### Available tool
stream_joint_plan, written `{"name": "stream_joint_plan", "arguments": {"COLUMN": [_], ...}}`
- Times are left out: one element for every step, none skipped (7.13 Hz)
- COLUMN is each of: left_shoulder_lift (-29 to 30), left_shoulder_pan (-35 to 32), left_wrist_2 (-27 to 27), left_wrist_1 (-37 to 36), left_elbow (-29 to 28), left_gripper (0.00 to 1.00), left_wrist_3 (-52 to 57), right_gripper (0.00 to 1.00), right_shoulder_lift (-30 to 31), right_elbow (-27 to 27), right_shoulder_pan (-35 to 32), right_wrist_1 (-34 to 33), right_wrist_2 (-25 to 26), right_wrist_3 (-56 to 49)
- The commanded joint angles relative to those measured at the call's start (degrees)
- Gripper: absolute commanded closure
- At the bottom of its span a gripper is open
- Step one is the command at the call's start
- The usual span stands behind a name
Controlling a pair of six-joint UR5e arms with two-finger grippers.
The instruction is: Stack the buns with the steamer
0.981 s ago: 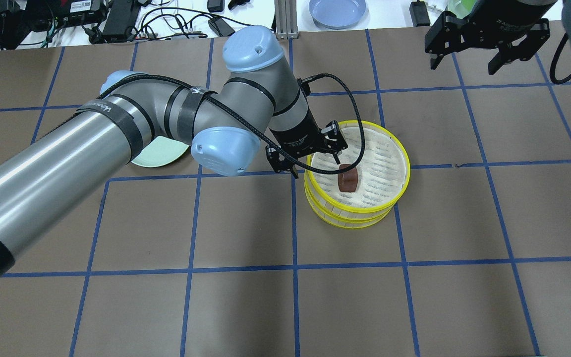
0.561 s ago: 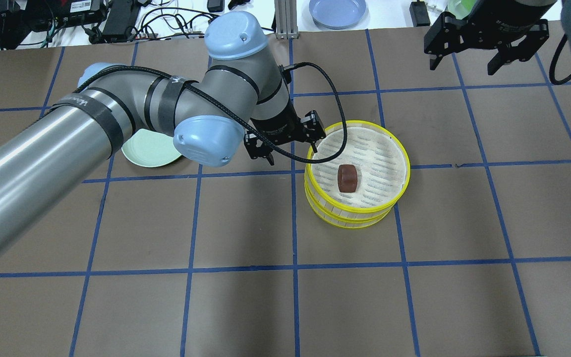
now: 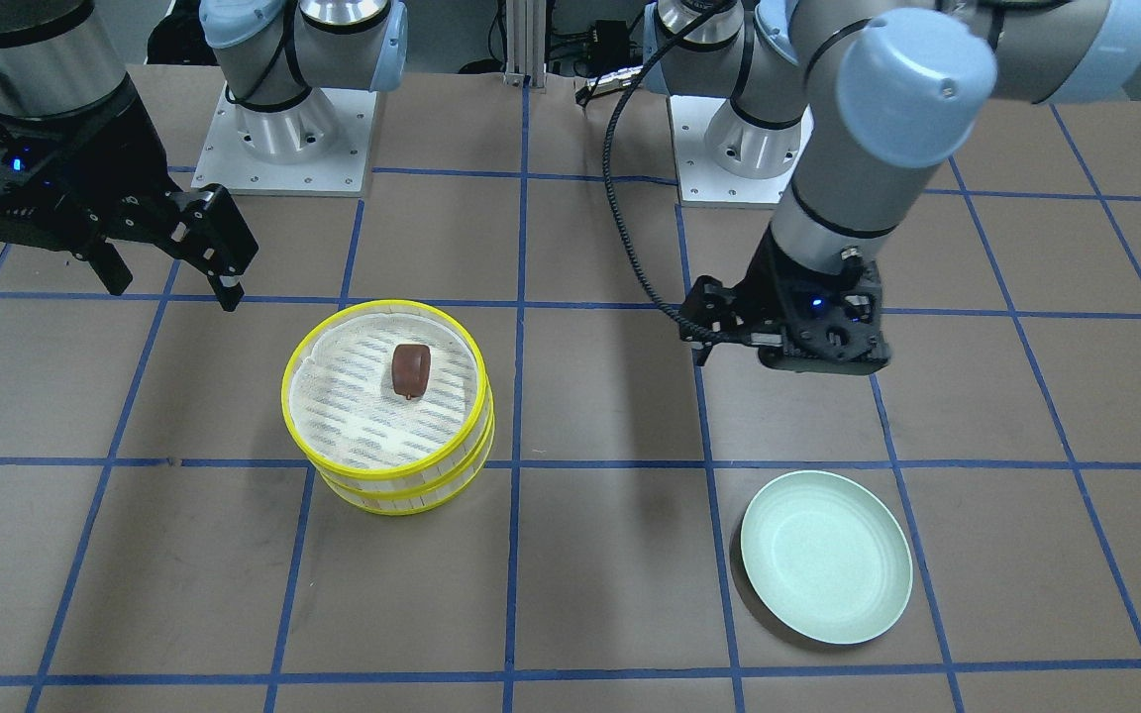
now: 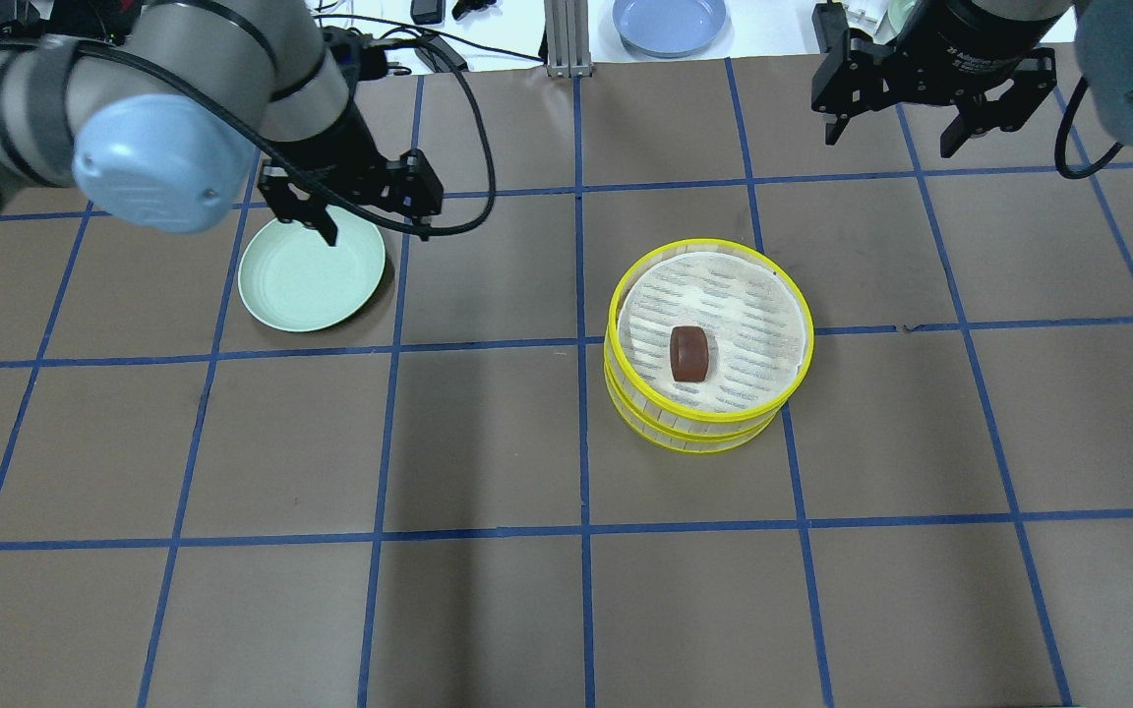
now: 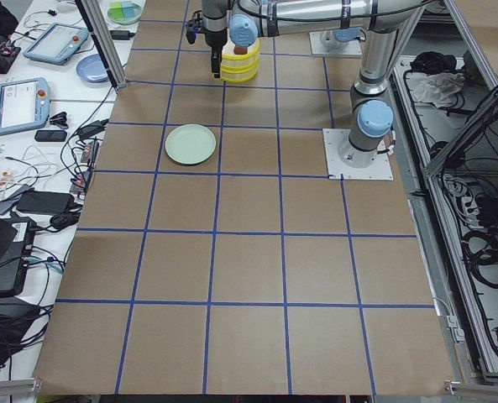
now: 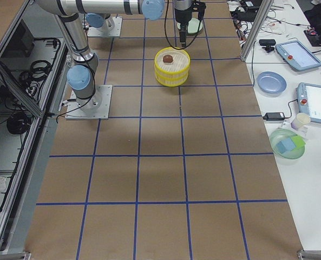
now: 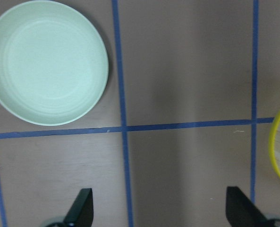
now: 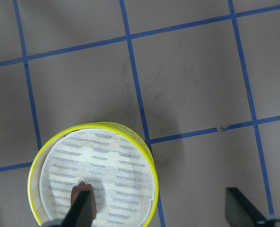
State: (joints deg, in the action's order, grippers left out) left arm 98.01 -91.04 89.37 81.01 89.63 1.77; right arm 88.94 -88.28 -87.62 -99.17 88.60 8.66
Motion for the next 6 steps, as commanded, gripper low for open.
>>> {"name": "stream_joint_plan", "arguments": {"left_shoulder_lift": [-4.4, -6.0, -6.9, -7.2, -7.2, -7.2], "left_shoulder_pan": [3.7, 3.7, 3.8, 3.9, 3.9, 3.9], "left_wrist_2": [2.4, 2.3, 2.4, 2.3, 2.3, 2.0], "left_wrist_1": [4.1, 4.8, 4.9, 4.9, 4.8, 4.8], "left_elbow": [-0.6, -0.6, -0.5, -0.2, 0.0, 0.1], "left_gripper": [0.0, 0.0, 0.0, 0.0, 0.0, 0.0], "left_wrist_3": [5.0, 5.0, 5.0, 4.9, 4.9, 4.9], "right_gripper": [0.0, 0.0, 0.0, 0.0, 0.0, 0.0], "right_shoulder_lift": [0.1, 0.2, -0.1, -0.1, 0.0, 0.2], "right_elbow": [-1.3, -1.7, -1.8, -1.7, -1.7, -1.7], "right_shoulder_pan": [-1.8, -1.8, -1.8, -1.8, -1.8, -1.8], "right_wrist_1": [-0.1, -0.2, -0.2, -0.2, -0.2, 0.0], "right_wrist_2": [0.4, 0.3, 0.3, 0.5, 0.5, 0.6], "right_wrist_3": [3.0, 3.6, 3.3, 3.5, 3.5, 3.3]}}
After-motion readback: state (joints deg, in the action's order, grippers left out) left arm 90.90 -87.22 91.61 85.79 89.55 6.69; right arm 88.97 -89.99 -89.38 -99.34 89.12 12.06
